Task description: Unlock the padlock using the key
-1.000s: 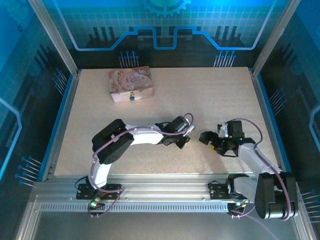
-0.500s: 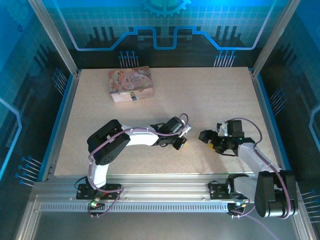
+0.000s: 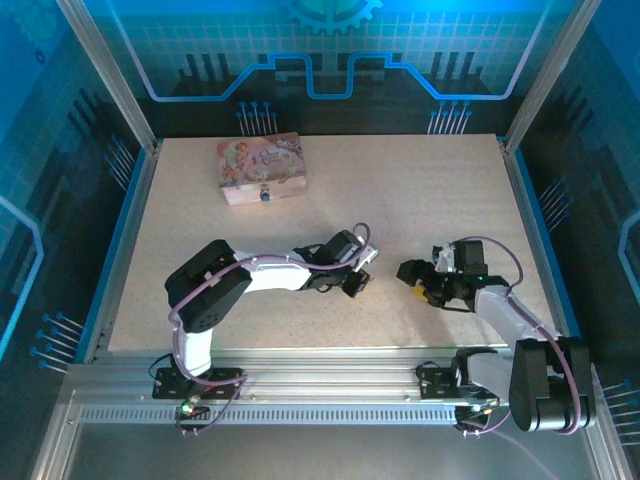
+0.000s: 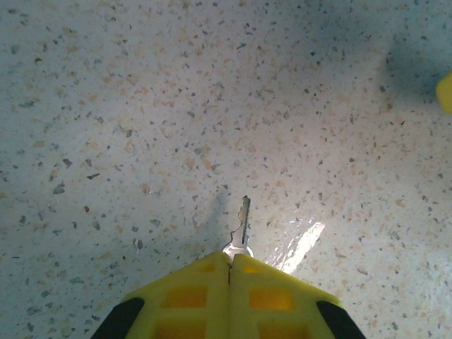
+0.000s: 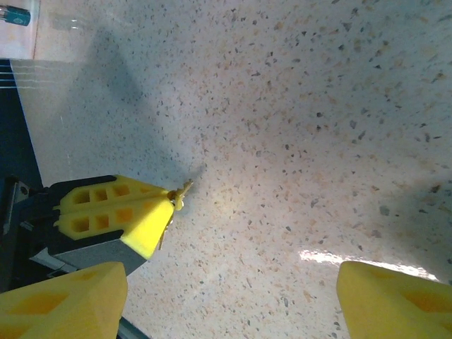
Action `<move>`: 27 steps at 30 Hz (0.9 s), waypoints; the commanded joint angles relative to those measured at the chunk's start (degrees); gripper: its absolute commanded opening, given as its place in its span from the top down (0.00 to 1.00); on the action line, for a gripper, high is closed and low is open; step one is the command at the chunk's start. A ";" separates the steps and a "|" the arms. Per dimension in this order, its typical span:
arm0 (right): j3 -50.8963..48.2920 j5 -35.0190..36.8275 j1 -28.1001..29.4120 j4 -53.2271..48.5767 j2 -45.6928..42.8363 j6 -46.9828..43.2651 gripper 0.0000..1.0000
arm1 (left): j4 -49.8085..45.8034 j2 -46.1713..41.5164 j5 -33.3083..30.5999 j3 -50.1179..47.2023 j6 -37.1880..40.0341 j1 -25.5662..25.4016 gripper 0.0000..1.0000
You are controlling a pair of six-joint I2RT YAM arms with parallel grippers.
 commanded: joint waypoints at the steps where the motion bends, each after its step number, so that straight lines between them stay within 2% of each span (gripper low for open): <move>1: -0.50 -2.06 -0.81 1.49 0.82 0.97 0.22 | 0.11 -2.49 1.63 -0.78 -0.50 0.52 1.00; 6: -0.43 -3.41 -0.75 3.17 1.60 2.21 0.25 | -0.55 -4.18 2.22 -0.61 -0.80 0.65 1.00; 14: 1.47 -6.89 0.58 7.53 -0.01 7.01 0.42 | -1.41 -9.95 4.71 -0.43 -3.48 2.47 1.00; 22: 6.59 -5.33 4.95 7.28 -2.09 10.28 0.39 | -0.02 -16.04 7.98 -2.13 -6.31 4.21 1.00; 27: 8.77 -5.41 7.73 8.23 -1.91 11.86 0.46 | 0.49 -18.62 10.11 -3.05 -7.83 4.72 1.00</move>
